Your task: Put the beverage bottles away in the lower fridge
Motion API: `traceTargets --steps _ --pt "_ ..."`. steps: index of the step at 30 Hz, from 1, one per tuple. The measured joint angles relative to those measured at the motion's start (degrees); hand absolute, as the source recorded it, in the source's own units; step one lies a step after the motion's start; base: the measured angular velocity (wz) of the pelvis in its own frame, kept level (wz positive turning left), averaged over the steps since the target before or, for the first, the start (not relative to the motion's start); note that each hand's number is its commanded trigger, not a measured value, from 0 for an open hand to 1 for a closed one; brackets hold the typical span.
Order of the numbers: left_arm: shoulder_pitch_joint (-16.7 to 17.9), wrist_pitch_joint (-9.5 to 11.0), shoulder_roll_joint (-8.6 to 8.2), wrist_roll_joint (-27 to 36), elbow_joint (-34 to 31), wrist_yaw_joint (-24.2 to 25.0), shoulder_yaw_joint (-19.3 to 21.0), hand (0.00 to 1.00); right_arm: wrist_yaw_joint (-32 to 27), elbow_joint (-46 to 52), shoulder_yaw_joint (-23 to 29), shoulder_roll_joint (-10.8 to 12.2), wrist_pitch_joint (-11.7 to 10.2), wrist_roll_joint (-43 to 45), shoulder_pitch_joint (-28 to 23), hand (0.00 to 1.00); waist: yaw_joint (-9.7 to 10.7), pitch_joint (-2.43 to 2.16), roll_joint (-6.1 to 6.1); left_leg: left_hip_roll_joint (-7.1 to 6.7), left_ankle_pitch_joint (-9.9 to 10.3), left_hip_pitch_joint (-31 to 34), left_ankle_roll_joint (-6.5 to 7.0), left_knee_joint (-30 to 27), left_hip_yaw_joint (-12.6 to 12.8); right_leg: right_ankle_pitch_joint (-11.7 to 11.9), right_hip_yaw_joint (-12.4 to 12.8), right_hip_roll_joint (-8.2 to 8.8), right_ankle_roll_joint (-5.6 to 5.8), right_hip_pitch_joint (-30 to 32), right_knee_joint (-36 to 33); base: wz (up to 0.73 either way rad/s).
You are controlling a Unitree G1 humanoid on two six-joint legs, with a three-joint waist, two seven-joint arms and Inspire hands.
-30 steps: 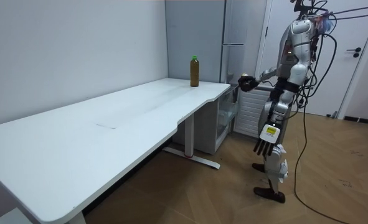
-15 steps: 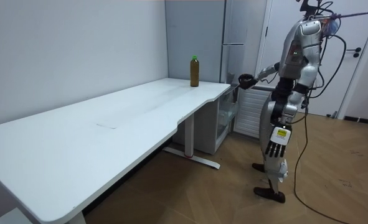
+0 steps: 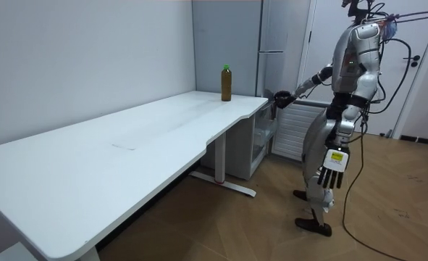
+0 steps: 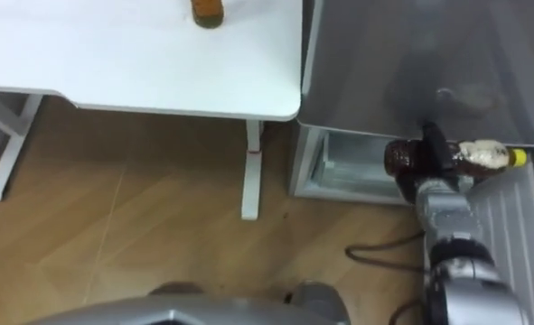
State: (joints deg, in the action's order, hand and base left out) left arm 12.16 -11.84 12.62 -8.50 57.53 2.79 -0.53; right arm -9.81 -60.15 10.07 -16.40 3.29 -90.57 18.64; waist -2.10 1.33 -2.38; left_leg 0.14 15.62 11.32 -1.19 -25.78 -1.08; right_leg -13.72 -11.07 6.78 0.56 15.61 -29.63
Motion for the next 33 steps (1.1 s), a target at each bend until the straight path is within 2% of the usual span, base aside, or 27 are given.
traceTargets --steps 1,5,7,10,13,14,16,18,22,27,30,33 --pt "-1.5 0.03 0.11 -0.06 0.19 -0.15 -0.47 0.0 -0.07 -3.36 0.03 -0.29 -0.06 0.0 2.17 1.0 -0.33 0.33 -0.29 -0.04 -0.31 1.85 0.03 -0.51 0.15 0.21 0.05 0.13 0.05 1.76 -0.32 0.0" --pt "-6.94 0.29 0.17 0.06 0.53 -0.05 -4.02 0.0 -0.07 -8.99 0.05 -1.31 -0.1 0.34 6.03 1.0 -2.35 0.62 -0.17 0.04 -0.59 8.82 0.1 -3.3 0.33 2.26 0.42 -0.03 -0.59 8.4 -1.12 -0.08" --pt "-9.82 0.91 0.13 0.1 2.03 -0.22 -5.46 0.0 -0.3 -9.26 -0.08 -1.32 -0.14 0.35 6.88 1.0 -4.21 0.74 -0.31 0.07 -0.86 11.96 0.35 -3.83 1.78 3.19 1.72 0.02 -1.03 12.43 -2.0 -0.27" --pt "-12.19 0.98 0.25 1.33 2.72 -1.87 -6.23 0.0 -1.69 -9.94 -0.29 -1.39 -0.14 0.64 9.39 1.0 -5.28 0.91 -0.44 -0.08 -1.08 15.5 0.52 -4.65 3.24 3.71 3.33 0.13 -1.18 17.05 -3.46 -0.21" --pt "-14.39 1.66 0.24 2.18 4.37 -3.09 -6.57 0.0 -2.66 -10.18 -0.37 -1.56 -0.13 0.79 11.07 1.0 -5.98 1.13 -0.56 -0.02 -1.08 18.33 0.52 -5.71 3.56 3.83 3.73 0.15 -1.33 20.03 -4.49 -0.05" --pt "-14.56 1.86 0.24 2.19 4.36 -3.45 -6.58 0.0 -2.76 -10.17 -0.44 -1.58 -0.12 0.93 11.52 1.0 -6.05 1.16 -0.62 -0.01 -1.08 19.01 0.52 -5.84 3.67 3.82 3.85 0.16 -1.34 20.77 -4.75 -0.04" --pt "-15.31 2.47 0.19 2.24 4.29 -4.6 -6.81 0.0 -3.26 -10.17 -0.54 -1.91 -0.04 1.88 14.1 1.0 -5.97 1.68 -1.16 -0.06 -1.18 21.65 0.55 -6.27 4.28 3.89 4.51 0.18 -1.44 23.8 -5.38 -0.07" --pt "-15.47 2.69 0.23 2.29 4.3 -5.19 -7.87 0.0 -3.88 -10.15 -0.57 -2.64 -0.01 1.91 15.32 1.0 -5.94 1.8 -1.32 -0.05 -1.17 23.69 0.57 -7.15 4.38 3.97 4.79 0.15 -1.47 25.81 -6.13 0.0" --pt "-16.45 2.92 0.18 3.95 4.43 -6.7 -10.3 0.0 -4.91 -9.91 -1.4 -5.33 -0.24 2.91 18.52 1.0 -5.92 1.87 -1.43 -0.05 -1.02 29.34 0.67 -10.14 4.29 4.12 4.96 0.25 -1.58 31.09 -8.06 0.04" --pt "-17.53 3.92 0.04 4.55 4.62 -8.31 -11.16 0.0 -8.13 -8.26 -1.65 -6.83 -0.7 7.32 20.93 1.0 -5.85 1.99 -1.62 -0.04 -0.81 34.39 0.67 -13.28 4.29 4.03 5.58 0.24 -1.7 35.9 -10.41 0.01" --pt "-17.91 4.83 0.07 6.81 4.44 -9.36 -11.24 0.0 -10.93 -5.81 -2.12 -8.02 -0.73 8.18 21.51 1.0 -5.64 2.03 -1.69 0.03 -0.08 37.44 0.78 -15.73 4.28 3.87 5.89 0.23 -1.66 38.74 -12.29 -0.02" --pt "-18.35 4.9 0.35 8.94 4.83 -10.48 -12.82 0.0 -13.43 -4.26 -3.16 -8.88 -0.78 8.2 23.18 1.0 -5.03 2.04 -1.71 0.07 0.82 39.43 0.94 -17.99 4.33 3.64 6.26 0.22 -1.58 40.59 -14.29 -0.03"
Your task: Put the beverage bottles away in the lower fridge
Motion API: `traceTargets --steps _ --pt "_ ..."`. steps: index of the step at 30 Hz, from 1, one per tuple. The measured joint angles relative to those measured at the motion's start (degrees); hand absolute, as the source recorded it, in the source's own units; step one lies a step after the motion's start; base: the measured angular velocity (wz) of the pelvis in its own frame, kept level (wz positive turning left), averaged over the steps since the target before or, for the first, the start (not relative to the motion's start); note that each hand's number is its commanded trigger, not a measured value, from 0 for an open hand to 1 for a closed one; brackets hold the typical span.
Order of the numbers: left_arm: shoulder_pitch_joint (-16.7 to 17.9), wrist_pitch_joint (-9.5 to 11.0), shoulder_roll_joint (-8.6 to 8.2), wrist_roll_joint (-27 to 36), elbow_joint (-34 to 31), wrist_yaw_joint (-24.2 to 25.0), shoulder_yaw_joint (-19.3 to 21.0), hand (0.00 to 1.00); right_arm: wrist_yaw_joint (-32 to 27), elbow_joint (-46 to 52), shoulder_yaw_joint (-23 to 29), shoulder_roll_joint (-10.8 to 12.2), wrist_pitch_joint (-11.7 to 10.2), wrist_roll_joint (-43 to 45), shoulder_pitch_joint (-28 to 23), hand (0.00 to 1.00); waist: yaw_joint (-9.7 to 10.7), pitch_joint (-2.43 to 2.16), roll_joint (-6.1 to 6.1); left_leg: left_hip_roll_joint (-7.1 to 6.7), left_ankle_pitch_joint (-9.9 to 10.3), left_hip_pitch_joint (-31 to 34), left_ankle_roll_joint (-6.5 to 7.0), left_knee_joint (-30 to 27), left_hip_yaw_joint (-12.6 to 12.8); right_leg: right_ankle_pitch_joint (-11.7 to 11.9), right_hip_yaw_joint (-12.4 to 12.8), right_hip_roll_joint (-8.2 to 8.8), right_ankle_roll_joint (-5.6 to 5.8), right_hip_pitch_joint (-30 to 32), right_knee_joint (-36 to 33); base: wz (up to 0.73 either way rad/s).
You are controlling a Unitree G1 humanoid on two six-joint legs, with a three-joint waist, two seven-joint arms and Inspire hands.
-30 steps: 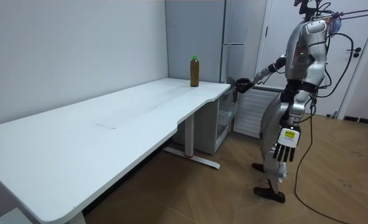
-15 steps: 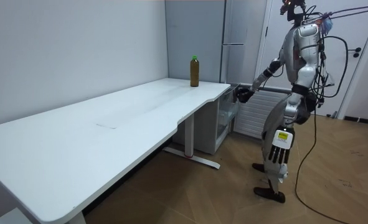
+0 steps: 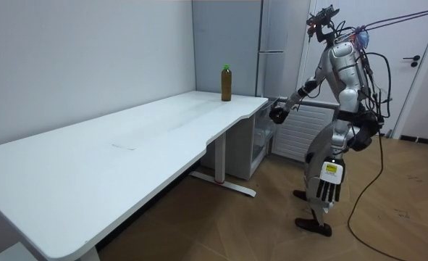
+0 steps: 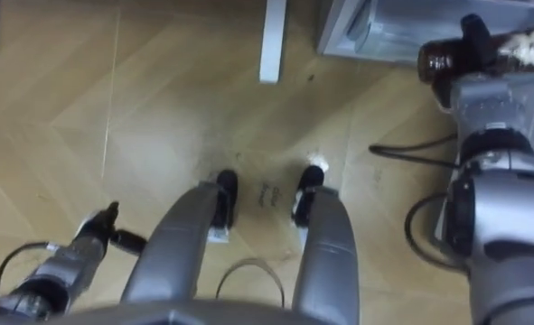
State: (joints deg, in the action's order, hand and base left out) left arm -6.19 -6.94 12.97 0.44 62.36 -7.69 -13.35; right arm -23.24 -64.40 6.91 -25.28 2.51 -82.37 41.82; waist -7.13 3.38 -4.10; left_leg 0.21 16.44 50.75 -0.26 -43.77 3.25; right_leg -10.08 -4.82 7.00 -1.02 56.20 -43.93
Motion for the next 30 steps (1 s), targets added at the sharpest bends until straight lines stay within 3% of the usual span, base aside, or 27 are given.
traceTargets --steps 9,14,15,17,18,19,20,30 --pt "0.2 0.68 1.0 5.91 1.14 -0.59 -3.91 0.0 -4.8 4.68 -1.71 -0.79 -1.8 -1.31 3.26 1.0 0.48 -0.01 0.03 0.52 1.27 3.09 0.01 -4.15 0.01 -0.21 -0.11 -0.08 0.79 2.25 -2.17 -0.02" --pt "1.33 1.11 1.54 6.76 0.44 -0.64 -4.86 0.0 -6.1 4.93 -1.7 -0.81 -2.44 -1.54 3.27 1.0 0.46 -0.07 0.14 0.12 1.52 3.44 0.63 -5.12 0.09 -0.72 -0.34 0.74 0.39 2.66 -3.63 0.03" --pt "1.4 1.11 1.55 6.78 0.21 -0.64 -4.86 0.0 -6.17 5.11 -1.69 -0.86 -2.88 -1.54 3.27 0.93 0.43 -0.11 0.2 0.05 1.58 3.7 0.75 -5.5 0.14 -0.83 -0.36 0.89 0.21 2.95 -4.1 0.04" --pt "1.53 1.11 1.62 6.78 -0.14 -0.64 -4.85 0.0 -6.17 5.22 -1.69 -0.86 -2.96 -1.55 3.27 0.92 0.38 -0.12 0.21 0.02 1.77 3.88 0.84 -5.96 0.16 -1.06 -0.35 1.02 0.16 3.15 -4.68 0.04" --pt "1.58 1.11 1.65 6.78 -0.36 -0.64 -4.85 0.0 -6.19 5.22 -1.69 -0.86 -2.99 -1.55 3.27 0.65 0.4 -0.13 0.24 0.0 1.87 3.92 0.89 -6.18 0.17 -1.26 -0.32 1.07 0.24 3.19 -4.99 0.05" --pt "1.6 1.12 1.65 6.78 -0.54 -0.64 -4.86 0.0 -6.19 5.28 -1.69 -0.86 -3.0 -1.55 3.27 0.28 0.35 -0.14 0.25 0.01 1.9 3.93 0.89 -6.25 0.17 -1.35 -0.32 1.08 0.26 3.19 -5.08 0.04" --pt "1.6 1.13 1.65 6.79 -0.55 -0.64 -4.86 0.0 -6.19 5.32 -1.69 -0.86 -3.0 -1.55 3.27 0.0 0.34 -0.15 0.26 0.0 1.92 3.94 0.9 -6.29 0.16 -1.41 -0.32 1.1 0.27 3.19 -5.14 0.0" --pt "2.5 1.14 1.67 6.79 -0.55 -0.64 -4.89 0.0 -7.29 5.83 -1.72 -0.88 -3.84 -1.54 3.27 0.0 -0.16 -0.63 1.09 0.03 2.36 4.13 0.83 -7.41 0.19 -1.66 -0.19 1.09 0.18 3.47 -6.2 0.0"
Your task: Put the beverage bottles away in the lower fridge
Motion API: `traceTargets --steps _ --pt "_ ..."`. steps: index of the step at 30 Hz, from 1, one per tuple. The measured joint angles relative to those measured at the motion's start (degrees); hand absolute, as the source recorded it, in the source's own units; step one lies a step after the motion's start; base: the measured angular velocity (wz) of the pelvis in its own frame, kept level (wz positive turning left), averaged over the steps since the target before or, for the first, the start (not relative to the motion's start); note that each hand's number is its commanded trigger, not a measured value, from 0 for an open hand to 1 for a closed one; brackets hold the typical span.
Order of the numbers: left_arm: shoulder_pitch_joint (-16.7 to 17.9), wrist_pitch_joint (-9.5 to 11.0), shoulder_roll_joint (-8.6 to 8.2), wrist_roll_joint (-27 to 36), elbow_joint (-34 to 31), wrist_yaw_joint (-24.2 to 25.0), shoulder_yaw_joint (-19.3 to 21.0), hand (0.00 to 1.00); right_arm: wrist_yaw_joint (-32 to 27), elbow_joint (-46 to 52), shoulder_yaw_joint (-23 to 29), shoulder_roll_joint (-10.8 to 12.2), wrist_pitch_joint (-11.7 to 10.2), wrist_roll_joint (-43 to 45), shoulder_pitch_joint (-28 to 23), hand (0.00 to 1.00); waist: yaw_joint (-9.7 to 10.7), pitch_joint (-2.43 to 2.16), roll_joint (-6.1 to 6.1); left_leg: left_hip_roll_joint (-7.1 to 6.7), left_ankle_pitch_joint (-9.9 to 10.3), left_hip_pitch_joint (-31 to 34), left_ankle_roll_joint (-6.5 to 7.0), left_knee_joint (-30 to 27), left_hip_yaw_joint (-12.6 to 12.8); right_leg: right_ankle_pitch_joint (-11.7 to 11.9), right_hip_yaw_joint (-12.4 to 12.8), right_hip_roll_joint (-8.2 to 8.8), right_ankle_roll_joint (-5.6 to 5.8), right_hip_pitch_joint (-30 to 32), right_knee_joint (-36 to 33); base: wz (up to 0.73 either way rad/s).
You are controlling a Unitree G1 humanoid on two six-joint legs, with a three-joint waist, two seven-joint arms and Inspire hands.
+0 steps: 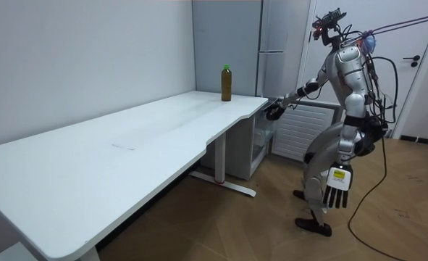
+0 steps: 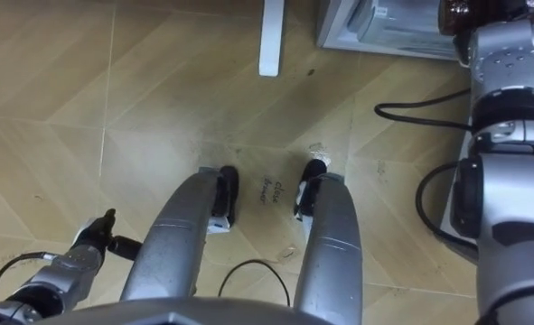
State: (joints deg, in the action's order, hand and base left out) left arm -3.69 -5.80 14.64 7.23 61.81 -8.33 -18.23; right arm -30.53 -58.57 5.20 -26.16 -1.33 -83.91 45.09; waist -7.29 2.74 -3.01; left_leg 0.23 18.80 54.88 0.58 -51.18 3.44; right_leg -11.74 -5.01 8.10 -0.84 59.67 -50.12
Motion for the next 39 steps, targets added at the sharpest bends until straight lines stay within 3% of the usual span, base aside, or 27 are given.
traceTargets --steps 9,32,39 --pt "0.25 0.12 0.05 0.02 0.11 -0.11 -0.76 0.0 -1.19 0.0 -0.04 0.0 -0.1 -0.02 -0.01 0.0 -0.81 -0.04 0.07 -0.02 0.04 -0.1 -0.08 -0.38 0.14 -0.03 0.16 0.04 0.0 0.01 -0.5 0.0" --pt "1.92 1.04 0.05 0.01 0.03 -0.16 -1.14 0.0 -1.13 -0.26 -1.68 0.02 -0.56 0.48 -0.99 0.0 -0.56 0.1 -0.18 0.17 -0.08 -2.23 0.12 1.15 0.14 0.42 -0.03 -0.23 0.39 -2.46 1.74 0.0" --pt "2.0 1.05 0.06 0.1 -0.07 -0.22 -1.1 0.0 1.81 -1.97 -1.76 0.02 -0.29 0.47 -1.47 0.0 -0.85 0.17 -0.32 1.02 -0.14 -3.23 0.24 2.39 0.13 1.63 0.14 -1.65 0.74 -4.07 4.76 -0.07"
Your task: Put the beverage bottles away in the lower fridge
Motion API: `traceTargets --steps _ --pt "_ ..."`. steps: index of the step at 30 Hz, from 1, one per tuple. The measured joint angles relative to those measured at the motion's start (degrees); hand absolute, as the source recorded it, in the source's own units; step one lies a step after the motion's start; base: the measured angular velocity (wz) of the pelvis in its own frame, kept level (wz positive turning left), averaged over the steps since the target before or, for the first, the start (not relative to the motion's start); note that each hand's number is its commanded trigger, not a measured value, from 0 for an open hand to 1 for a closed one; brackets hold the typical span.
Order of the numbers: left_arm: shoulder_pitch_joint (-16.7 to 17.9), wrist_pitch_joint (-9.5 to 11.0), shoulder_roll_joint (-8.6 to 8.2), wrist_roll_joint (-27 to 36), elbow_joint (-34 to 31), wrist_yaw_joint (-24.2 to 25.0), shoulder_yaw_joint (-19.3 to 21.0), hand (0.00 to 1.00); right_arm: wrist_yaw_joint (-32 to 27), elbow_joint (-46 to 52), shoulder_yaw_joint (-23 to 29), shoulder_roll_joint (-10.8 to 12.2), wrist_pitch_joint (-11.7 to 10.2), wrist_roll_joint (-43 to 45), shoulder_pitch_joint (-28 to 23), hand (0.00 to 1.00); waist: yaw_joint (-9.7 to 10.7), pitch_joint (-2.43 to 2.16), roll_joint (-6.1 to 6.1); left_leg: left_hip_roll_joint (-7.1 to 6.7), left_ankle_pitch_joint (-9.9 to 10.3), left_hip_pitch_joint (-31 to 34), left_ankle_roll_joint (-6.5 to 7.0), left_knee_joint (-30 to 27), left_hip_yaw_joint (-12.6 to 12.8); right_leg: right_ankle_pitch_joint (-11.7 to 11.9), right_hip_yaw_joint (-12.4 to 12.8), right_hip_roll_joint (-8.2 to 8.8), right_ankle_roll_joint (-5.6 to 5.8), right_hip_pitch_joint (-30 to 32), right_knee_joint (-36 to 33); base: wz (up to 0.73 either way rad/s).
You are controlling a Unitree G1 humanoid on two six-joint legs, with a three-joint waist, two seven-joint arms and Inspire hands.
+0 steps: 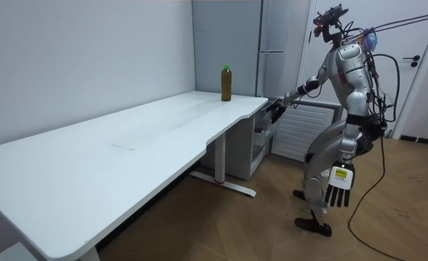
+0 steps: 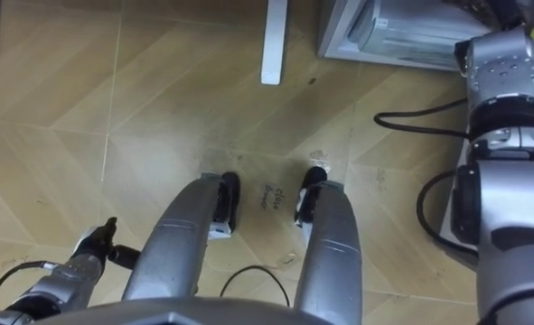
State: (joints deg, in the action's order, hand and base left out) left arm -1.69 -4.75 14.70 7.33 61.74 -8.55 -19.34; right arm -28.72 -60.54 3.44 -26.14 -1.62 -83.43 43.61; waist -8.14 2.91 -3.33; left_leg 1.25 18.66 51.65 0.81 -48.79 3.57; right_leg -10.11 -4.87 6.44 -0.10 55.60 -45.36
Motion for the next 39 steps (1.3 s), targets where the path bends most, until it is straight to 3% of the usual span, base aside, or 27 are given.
traceTargets --steps 6,11,21,24,27,30,33,39 --pt "0.04 -0.34 0.32 2.15 0.08 0.14 0.06 0.0 4.2 -3.85 -0.45 0.0 1.79 -0.01 -0.6 0.0 -0.03 0.05 -0.13 0.22 -0.02 -3.13 0.04 2.07 0.01 0.43 -0.12 -0.46 0.2 -3.29 2.52 -0.03" --pt "0.17 -0.24 0.64 2.09 0.75 1.95 1.25 0.0 8.6 -5.26 -2.25 0.0 2.48 1.19 -4.53 0.0 -0.23 0.06 -0.13 0.01 -0.12 -8.63 0.03 5.26 -0.01 0.16 -1.27 0.23 0.09 -8.64 4.63 0.02" --pt "0.36 0.3 1.59 2.03 2.38 6.63 5.52 0.0 23.56 -9.34 -4.95 -0.04 2.97 17.87 -14.91 0.0 0.81 0.06 -0.01 0.1 -0.64 -21.57 -0.34 13.17 -1.46 -0.23 -3.79 -0.13 0.38 -22.44 12.19 0.07" --pt "1.96 1.56 1.61 2.12 2.39 6.91 7.39 0.0 27.05 -9.72 -5.08 0.01 2.96 23.14 -18.76 0.0 1.51 -0.3 0.43 0.22 -1.67 -26.7 -0.48 17.63 -2.6 0.67 -5.57 -0.62 0.68 -28.58 17.45 0.16" --pt "4.88 2.19 1.58 2.07 2.08 6.91 9.59 0.0 28.95 -9.52 -5.23 0.28 2.68 32.14 -23.93 0.0 1.77 -1.62 0.76 0.22 -2.93 -32.63 -0.49 23.41 -2.61 1.88 -6.24 -1.14 1.11 -34.59 22.77 0.05" --pt "7.23 2.38 1.62 1.85 2.23 6.75 11.2 0.0 30.74 -9.03 -7.78 1.53 2.59 44.8 -30.54 0.0 1.85 -2.33 0.57 0.13 -3.89 -38.91 -0.63 28.4 -2.58 2.13 -6.37 -1.59 1.36 -40.09 26.17 0.03" --pt "8.9 2.89 1.28 1.88 2.18 6.51 12.67 0.0 31.38 -8.85 -8.86 4.1 2.52 55.56 -36.38 0.0 2.67 -2.74 0.51 0.29 -4.04 -43.17 -0.82 30.28 -2.87 2.1 -6.96 -2.1 1.41 -44.63 28.8 0.02" --pt "10.31 3.95 -0.67 0.57 2.25 5.54 14.95 0.0 32.03 -9.37 -11.29 9.51 2.49 72.67 -45.08 0.0 3.25 -2.83 0.78 0.72 -4.0 -50.59 -0.85 35.4 -2.24 2.22 -6.87 -2.95 1.93 -51.71 32.28 -0.03"
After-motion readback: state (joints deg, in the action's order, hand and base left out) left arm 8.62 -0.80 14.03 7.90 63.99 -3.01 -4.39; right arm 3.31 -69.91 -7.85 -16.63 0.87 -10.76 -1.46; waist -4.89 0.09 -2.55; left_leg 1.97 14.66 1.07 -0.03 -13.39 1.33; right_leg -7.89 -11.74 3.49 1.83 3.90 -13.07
